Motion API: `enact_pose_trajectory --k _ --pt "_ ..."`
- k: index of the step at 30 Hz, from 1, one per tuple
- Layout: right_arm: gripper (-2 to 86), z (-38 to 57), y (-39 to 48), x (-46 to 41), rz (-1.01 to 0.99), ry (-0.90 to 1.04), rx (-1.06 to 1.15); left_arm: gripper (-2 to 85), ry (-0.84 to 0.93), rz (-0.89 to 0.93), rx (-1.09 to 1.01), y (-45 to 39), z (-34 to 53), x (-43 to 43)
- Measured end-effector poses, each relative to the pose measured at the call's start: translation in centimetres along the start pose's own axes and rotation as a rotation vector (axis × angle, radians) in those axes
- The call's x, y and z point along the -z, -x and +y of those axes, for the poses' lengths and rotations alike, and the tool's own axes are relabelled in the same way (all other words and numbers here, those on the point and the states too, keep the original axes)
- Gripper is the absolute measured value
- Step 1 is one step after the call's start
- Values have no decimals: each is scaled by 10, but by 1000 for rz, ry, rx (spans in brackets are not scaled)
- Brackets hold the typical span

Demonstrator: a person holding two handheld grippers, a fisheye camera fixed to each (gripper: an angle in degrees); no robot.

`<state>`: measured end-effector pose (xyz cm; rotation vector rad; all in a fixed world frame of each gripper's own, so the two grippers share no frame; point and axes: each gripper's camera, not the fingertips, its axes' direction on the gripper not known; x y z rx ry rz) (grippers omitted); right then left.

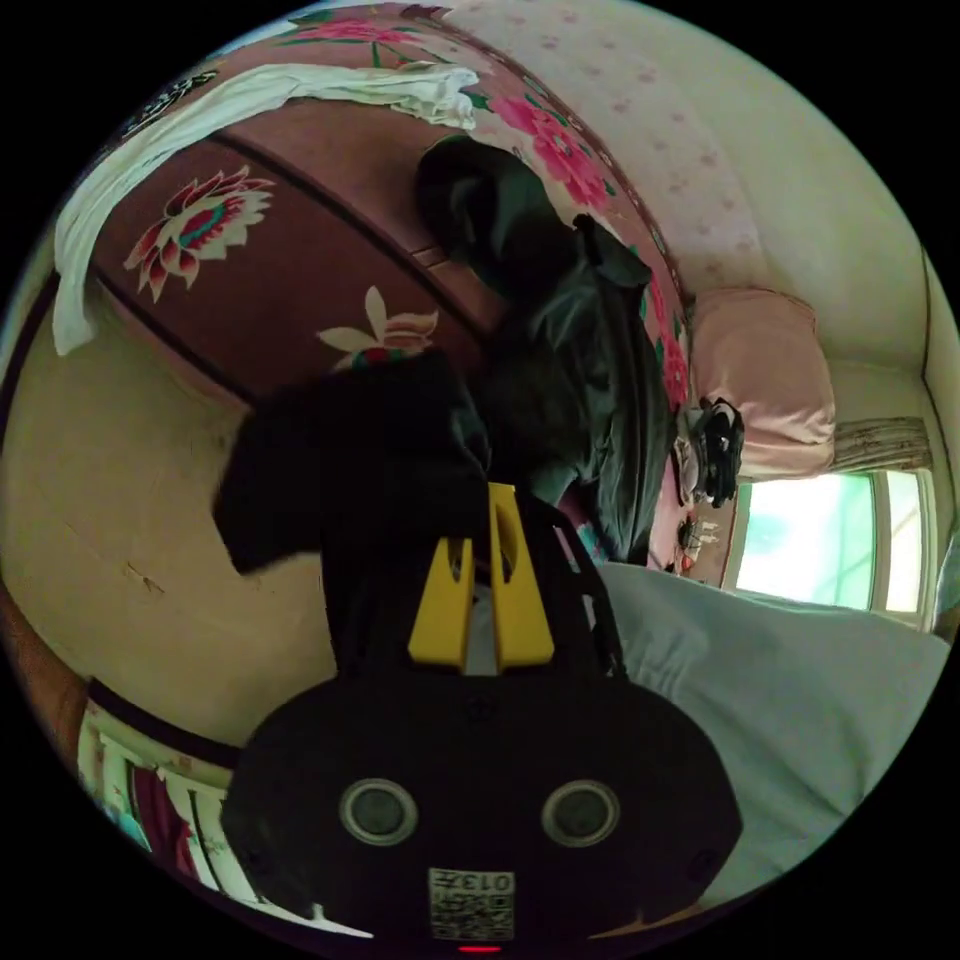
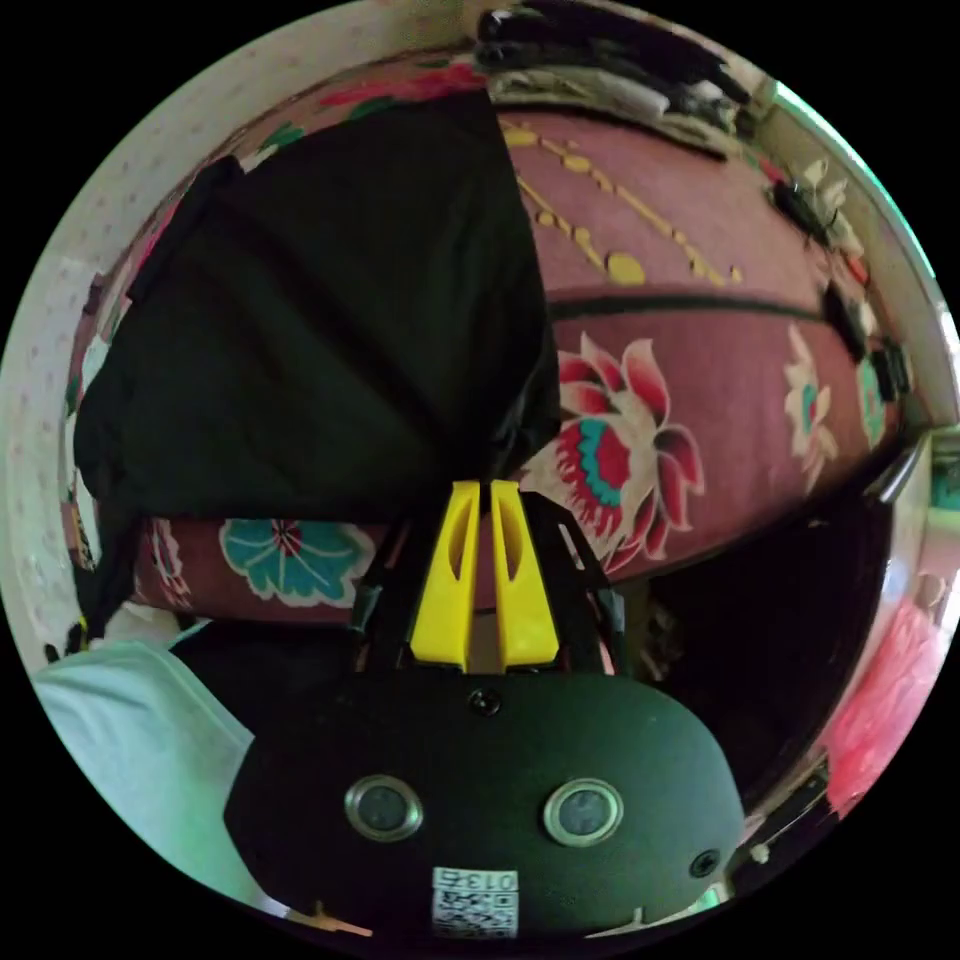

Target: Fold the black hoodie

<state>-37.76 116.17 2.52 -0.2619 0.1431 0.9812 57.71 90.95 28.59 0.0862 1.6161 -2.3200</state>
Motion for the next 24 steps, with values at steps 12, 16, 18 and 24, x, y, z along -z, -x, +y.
enact_pose_trajectory --k 12,16,18,24 --pt "19 -48 127 53 -49 -254 453 26 -204 -475 -1109 -257 -29 -6" --pt "36 -82 185 25 -122 -243 594 49 -225 -383 -1360 -353 -98 -56" --pt "73 -100 198 12 -145 -222 600 80 -190 -330 -1383 -382 -140 -93" --pt "121 -147 193 -28 -436 -113 506 166 151 -151 -1072 -349 -237 -180"
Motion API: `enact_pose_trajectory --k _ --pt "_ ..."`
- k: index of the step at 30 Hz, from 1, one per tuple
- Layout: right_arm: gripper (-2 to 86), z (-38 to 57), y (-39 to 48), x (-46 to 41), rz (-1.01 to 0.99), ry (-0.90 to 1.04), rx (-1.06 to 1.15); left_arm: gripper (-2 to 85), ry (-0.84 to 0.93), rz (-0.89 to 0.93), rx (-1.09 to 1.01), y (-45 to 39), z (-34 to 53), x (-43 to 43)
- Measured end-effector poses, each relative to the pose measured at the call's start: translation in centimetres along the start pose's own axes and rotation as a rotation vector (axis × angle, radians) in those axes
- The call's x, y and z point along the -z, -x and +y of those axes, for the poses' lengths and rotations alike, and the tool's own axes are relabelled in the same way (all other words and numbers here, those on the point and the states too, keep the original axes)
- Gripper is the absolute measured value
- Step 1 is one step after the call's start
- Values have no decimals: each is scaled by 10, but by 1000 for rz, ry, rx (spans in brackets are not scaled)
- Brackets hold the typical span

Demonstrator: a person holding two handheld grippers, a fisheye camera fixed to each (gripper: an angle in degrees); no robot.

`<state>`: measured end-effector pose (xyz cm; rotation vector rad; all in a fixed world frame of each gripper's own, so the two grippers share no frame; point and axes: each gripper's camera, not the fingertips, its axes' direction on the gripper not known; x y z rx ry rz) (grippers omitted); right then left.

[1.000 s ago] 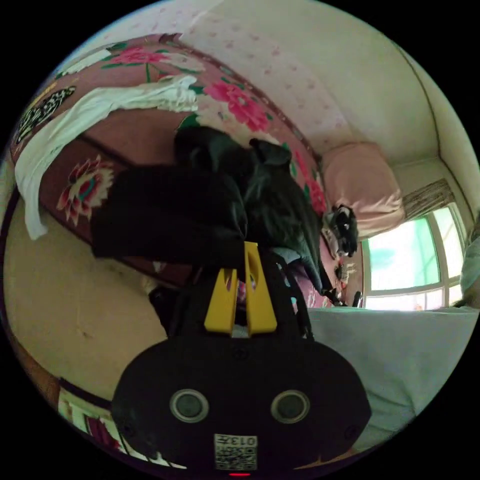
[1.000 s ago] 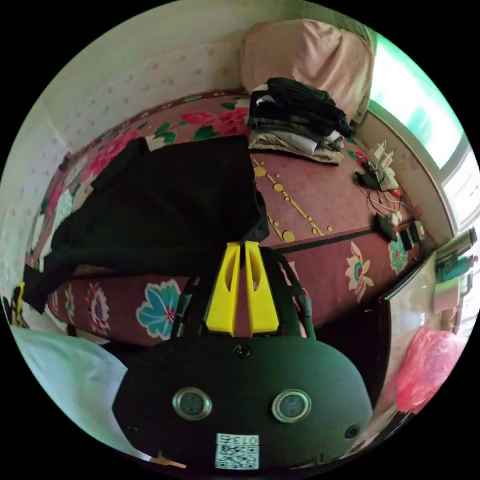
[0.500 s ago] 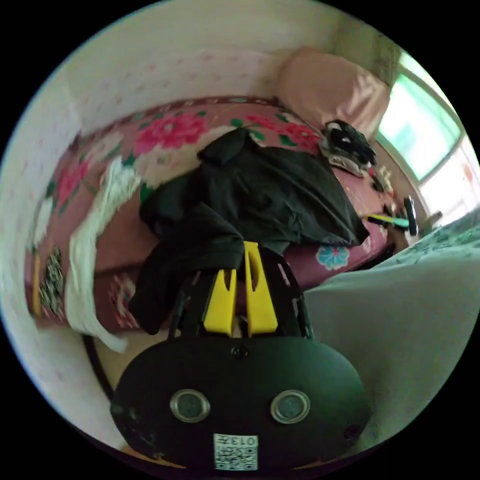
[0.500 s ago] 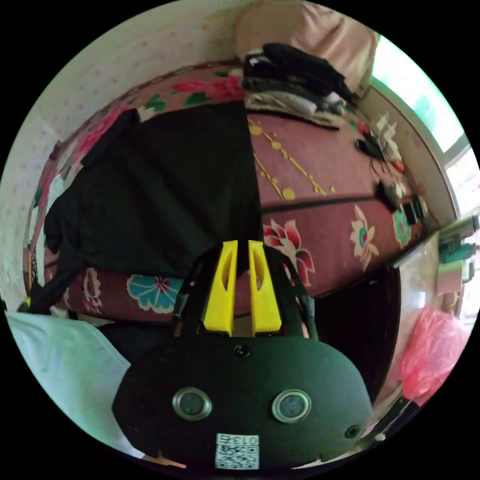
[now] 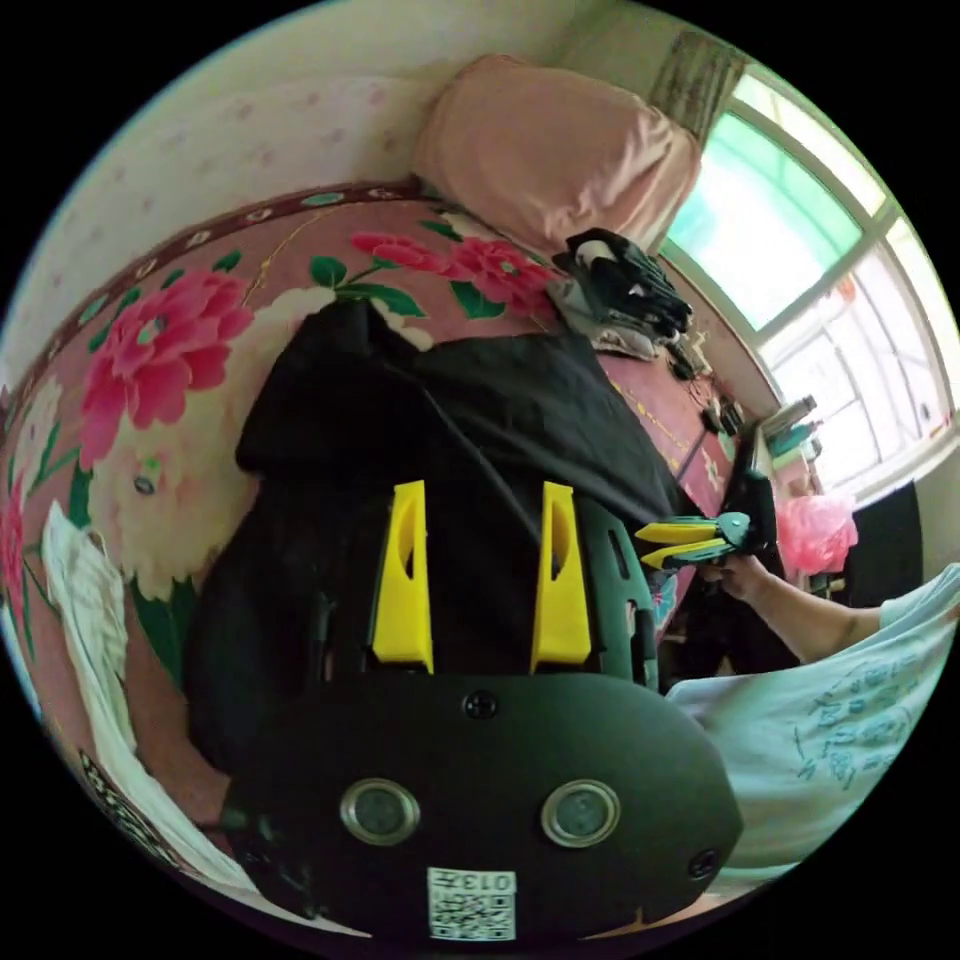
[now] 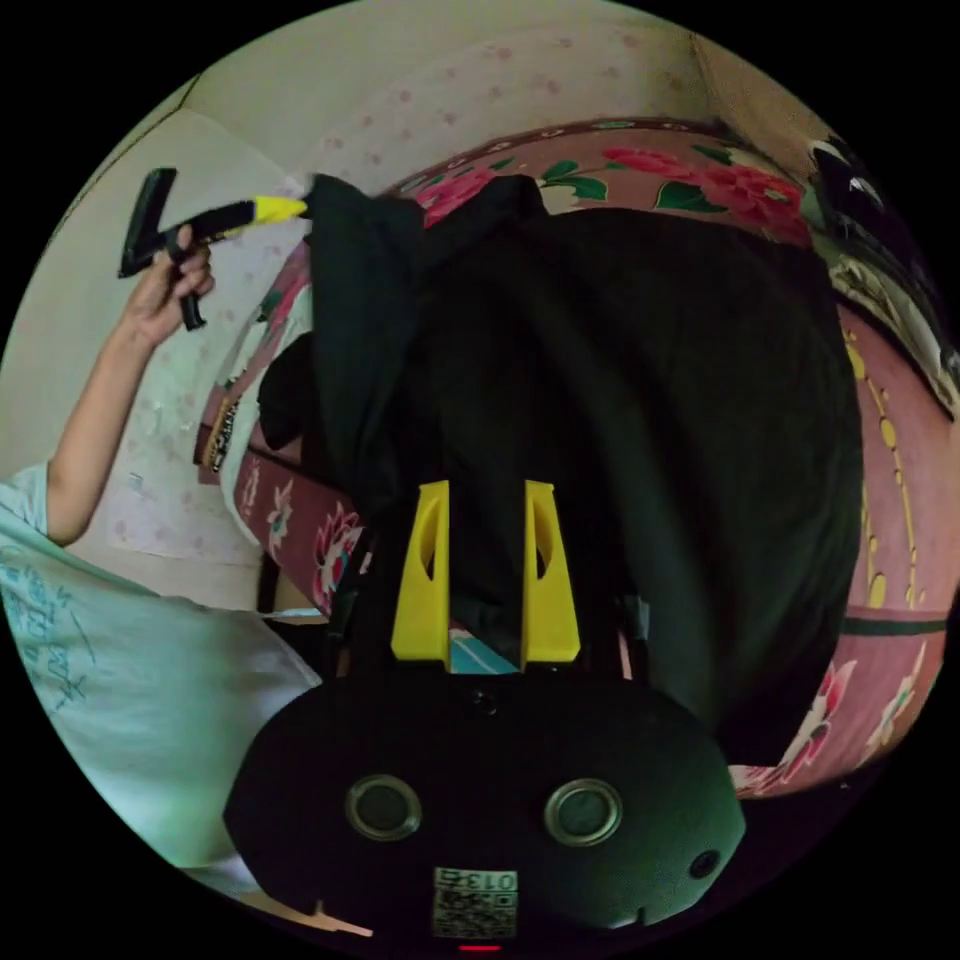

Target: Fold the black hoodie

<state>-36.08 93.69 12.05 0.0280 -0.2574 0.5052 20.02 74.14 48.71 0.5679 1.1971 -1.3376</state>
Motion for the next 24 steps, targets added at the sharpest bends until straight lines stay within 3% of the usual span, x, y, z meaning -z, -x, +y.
enact_pose_trajectory --k 5,10,12,14,15,16,18,20,24 --pt "134 -24 2 -32 -120 9 23 187 147 -20 198 29 92 -60" --pt "150 -89 16 -70 -147 10 60 188 299 -88 107 13 132 -105" --pt "140 -117 21 -91 -137 40 64 168 316 -71 94 16 132 -118" --pt "51 -151 28 -130 -175 150 92 28 373 41 123 28 123 -134" --pt "45 -159 29 -139 -191 192 93 23 391 81 125 30 120 -136" --pt "33 -171 31 -152 -209 279 82 15 399 110 96 31 115 -133" --pt "25 -184 35 -145 -236 254 89 9 323 120 -34 23 115 -113" --pt "20 -189 40 -122 -369 172 152 4 225 189 -154 14 132 -82" --pt "25 -173 20 -125 -678 173 86 4 191 125 -172 9 172 -69"
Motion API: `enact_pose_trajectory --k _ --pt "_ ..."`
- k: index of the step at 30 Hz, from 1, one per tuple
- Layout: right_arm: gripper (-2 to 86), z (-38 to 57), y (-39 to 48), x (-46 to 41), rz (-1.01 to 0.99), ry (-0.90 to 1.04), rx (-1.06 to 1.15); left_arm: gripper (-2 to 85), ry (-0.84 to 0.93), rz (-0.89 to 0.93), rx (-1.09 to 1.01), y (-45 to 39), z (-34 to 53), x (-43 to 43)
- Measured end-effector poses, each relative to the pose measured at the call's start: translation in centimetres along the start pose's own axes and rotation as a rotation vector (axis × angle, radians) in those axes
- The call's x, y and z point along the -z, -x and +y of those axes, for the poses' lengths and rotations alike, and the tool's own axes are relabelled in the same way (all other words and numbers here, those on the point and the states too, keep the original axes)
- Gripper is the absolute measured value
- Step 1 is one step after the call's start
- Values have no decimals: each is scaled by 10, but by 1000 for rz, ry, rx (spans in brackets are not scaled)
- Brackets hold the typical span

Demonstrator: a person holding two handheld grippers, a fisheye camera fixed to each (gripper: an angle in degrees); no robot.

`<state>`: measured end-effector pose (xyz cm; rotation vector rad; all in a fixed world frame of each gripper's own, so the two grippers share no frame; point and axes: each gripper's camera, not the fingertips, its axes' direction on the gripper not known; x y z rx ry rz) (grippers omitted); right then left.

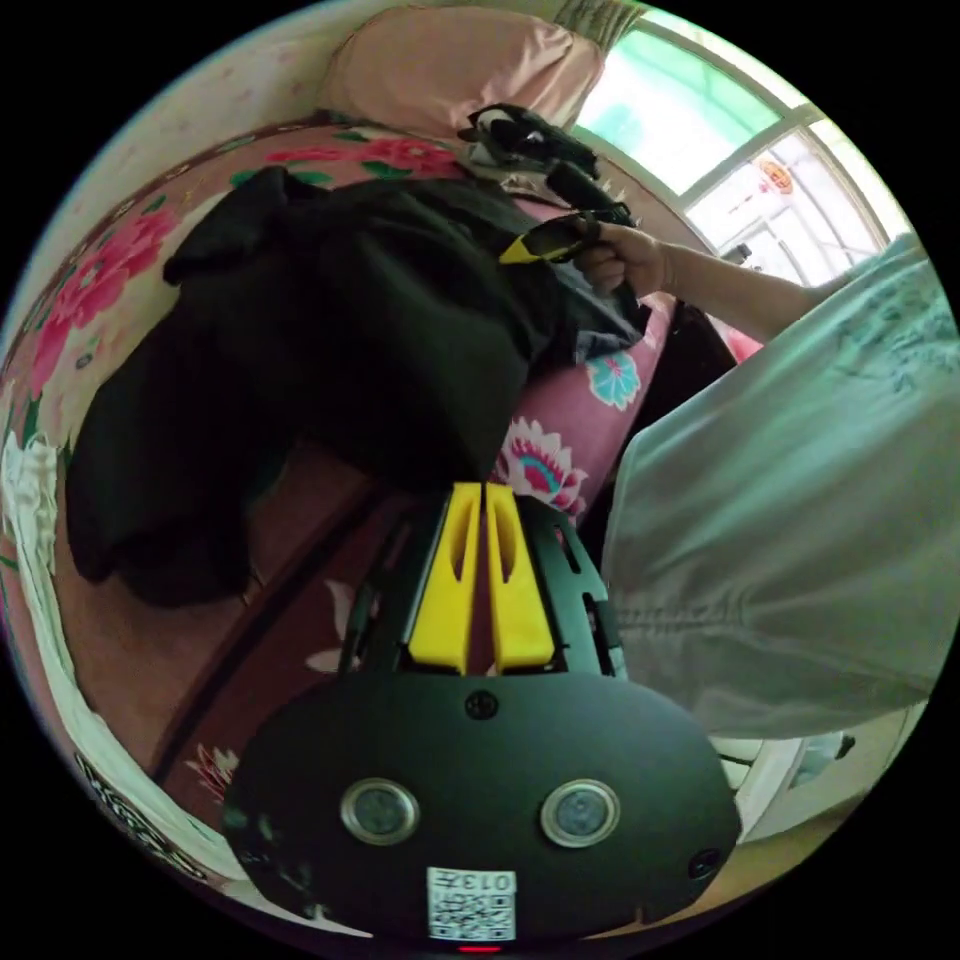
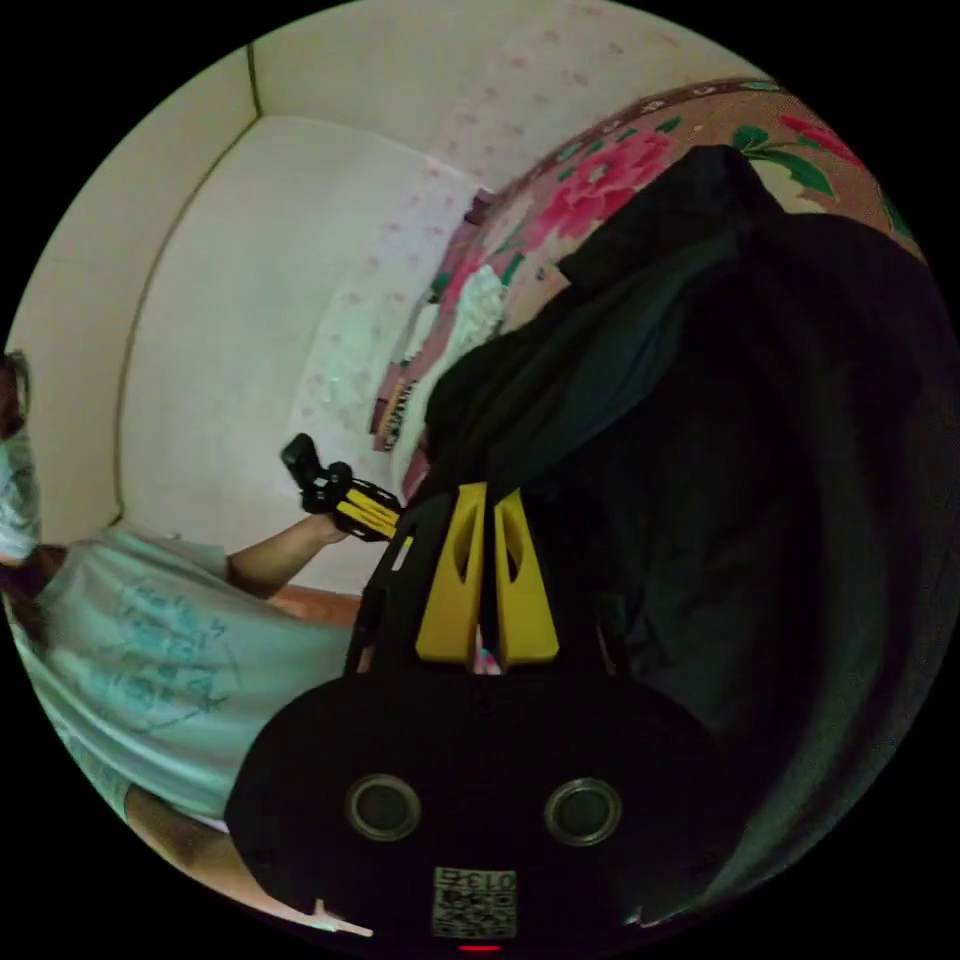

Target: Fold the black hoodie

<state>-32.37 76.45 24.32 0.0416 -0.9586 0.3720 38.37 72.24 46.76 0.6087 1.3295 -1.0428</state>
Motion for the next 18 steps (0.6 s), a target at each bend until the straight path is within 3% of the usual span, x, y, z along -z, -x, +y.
enact_pose_trajectory --k 3,4,5,8,10,14,18 --pt "43 20 -48 -28 230 76 -268 9 219 -16 104 20 21 -51" --pt "57 28 -60 -36 309 101 -333 14 380 21 150 28 29 -74" --pt "69 35 -60 -31 279 27 -351 21 399 40 159 29 33 -79" --pt "97 44 -21 -5 340 -134 -224 88 193 30 191 27 34 -50" --pt "102 48 4 -1 437 -117 -144 120 89 16 202 29 27 -36" --pt "111 42 45 -52 572 98 44 169 80 -68 173 44 -11 -52" --pt "98 32 56 -133 788 366 220 129 167 17 217 73 -35 -89"
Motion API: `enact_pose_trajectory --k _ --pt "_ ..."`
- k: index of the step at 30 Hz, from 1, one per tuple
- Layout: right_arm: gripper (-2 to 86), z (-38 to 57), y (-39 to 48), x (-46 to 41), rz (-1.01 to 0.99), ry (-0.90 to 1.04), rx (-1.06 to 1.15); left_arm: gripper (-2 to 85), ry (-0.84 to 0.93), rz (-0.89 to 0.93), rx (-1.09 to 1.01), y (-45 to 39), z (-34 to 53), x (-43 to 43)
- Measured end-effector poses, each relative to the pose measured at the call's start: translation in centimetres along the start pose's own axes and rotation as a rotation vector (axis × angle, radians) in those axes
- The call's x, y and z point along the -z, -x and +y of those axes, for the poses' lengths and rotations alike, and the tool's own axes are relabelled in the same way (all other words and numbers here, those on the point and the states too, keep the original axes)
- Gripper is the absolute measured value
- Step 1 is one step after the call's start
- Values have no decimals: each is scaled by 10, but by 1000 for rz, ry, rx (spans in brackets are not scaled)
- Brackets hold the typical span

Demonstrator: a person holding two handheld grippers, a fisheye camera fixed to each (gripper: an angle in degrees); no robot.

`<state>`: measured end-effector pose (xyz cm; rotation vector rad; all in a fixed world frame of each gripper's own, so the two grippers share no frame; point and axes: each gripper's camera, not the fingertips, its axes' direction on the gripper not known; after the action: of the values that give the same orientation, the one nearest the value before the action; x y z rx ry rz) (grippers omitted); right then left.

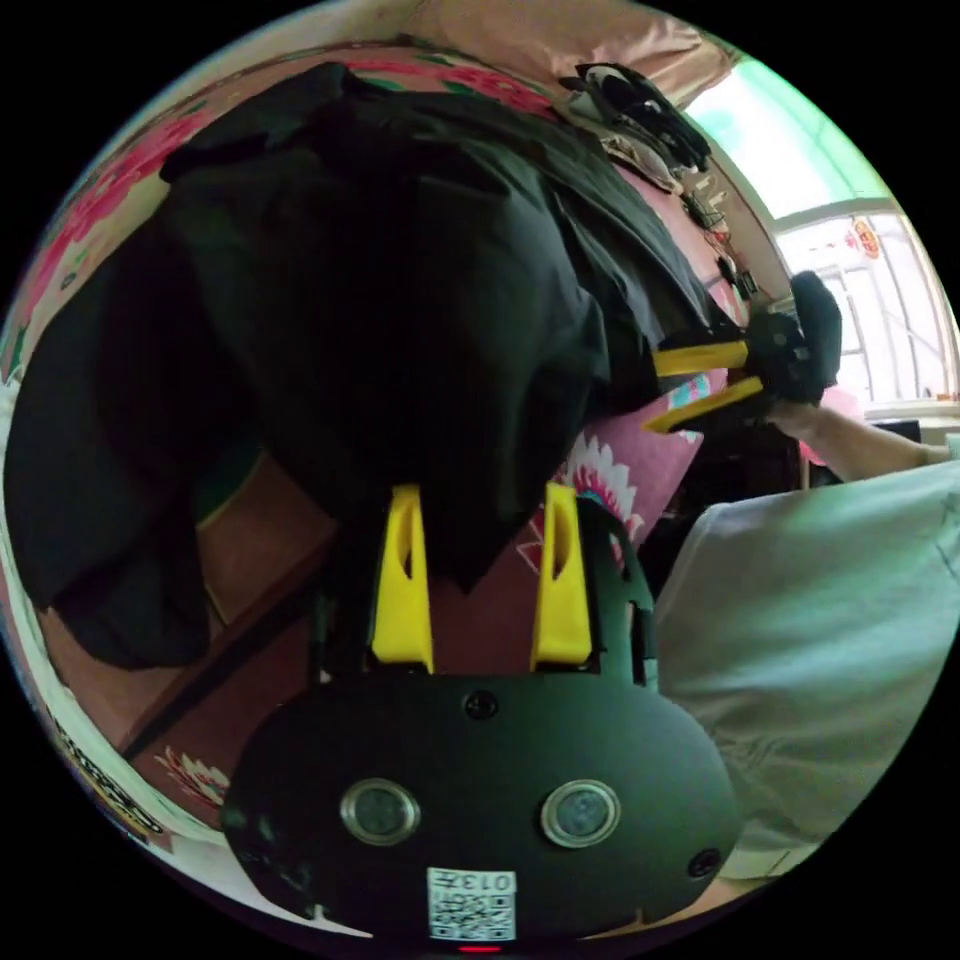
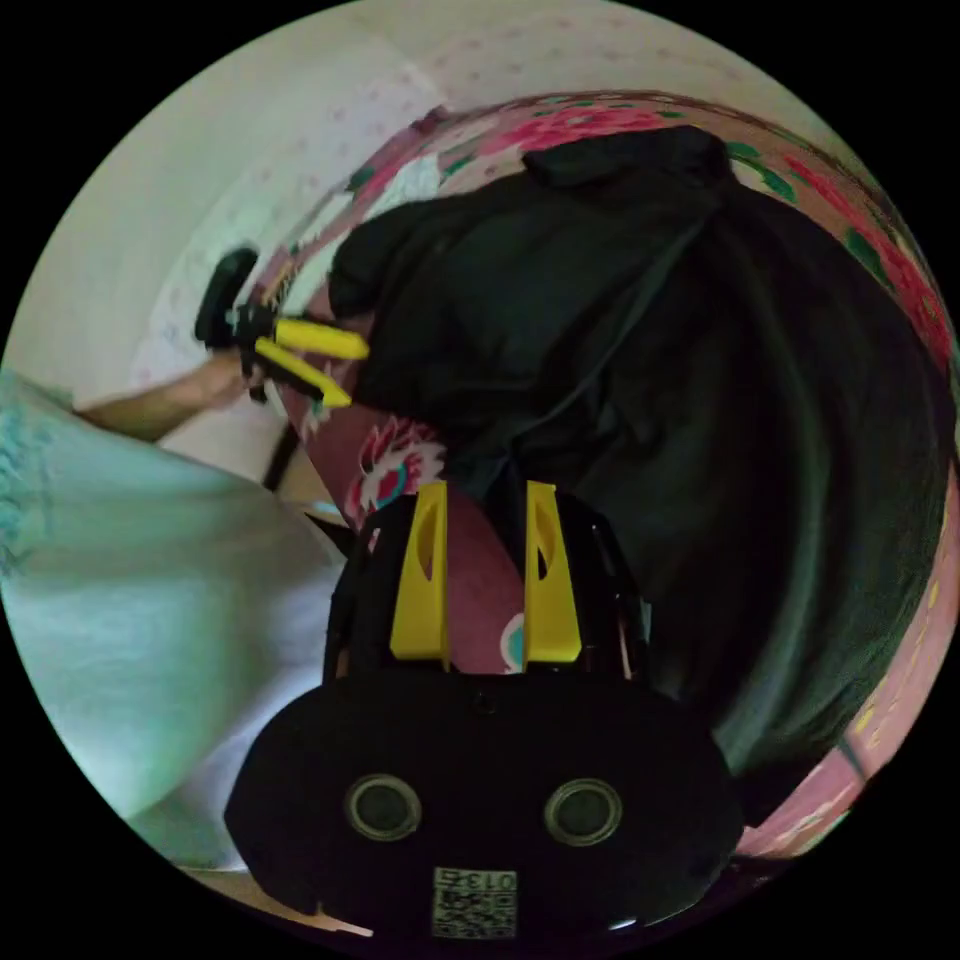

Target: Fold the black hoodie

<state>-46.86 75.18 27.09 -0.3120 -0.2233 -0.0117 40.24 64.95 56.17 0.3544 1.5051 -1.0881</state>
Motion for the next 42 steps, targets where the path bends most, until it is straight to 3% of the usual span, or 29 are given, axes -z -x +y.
enact_pose_trajectory --k 2,4,7,8,12,15,17,20,23,27,30,31,35,39,42 --pt "58 -18 17 -22 169 73 63 41 42 -46 -18 6 -9 -1" --pt "38 -26 17 -18 217 67 55 16 78 45 -90 6 -13 4" --pt "23 -26 12 3 77 15 47 7 77 116 -252 -3 0 24" --pt "20 -21 13 11 40 -12 78 6 92 189 -257 -2 8 26" --pt "16 -15 11 4 -76 -4 90 4 65 193 -212 0 35 5" --pt "18 -18 3 -24 -162 72 9 9 153 195 -114 8 43 -34" --pt "18 -16 -8 -16 -280 60 -83 19 80 219 -57 14 54 -33" --pt "16 -3 -8 1 -239 114 -89 39 54 265 -25 17 73 -23" --pt "39 1 -14 46 -194 -61 -133 63 44 237 30 22 90 5" --pt "104 -26 -18 59 -161 -130 -177 139 -72 77 20 15 81 34" --pt "93 -58 -12 32 -312 -33 -145 138 -18 142 22 15 48 11" --pt "65 -67 -4 21 -352 14 -114 96 33 153 7 13 36 -6" --pt "21 -78 13 16 -270 112 -36 19 170 78 -130 2 14 -23" --pt "6 -72 11 37 -282 134 82 16 125 115 -259 2 11 -2" --pt "3 -75 2 27 -306 209 81 30 245 97 -337 -5 2 -12"
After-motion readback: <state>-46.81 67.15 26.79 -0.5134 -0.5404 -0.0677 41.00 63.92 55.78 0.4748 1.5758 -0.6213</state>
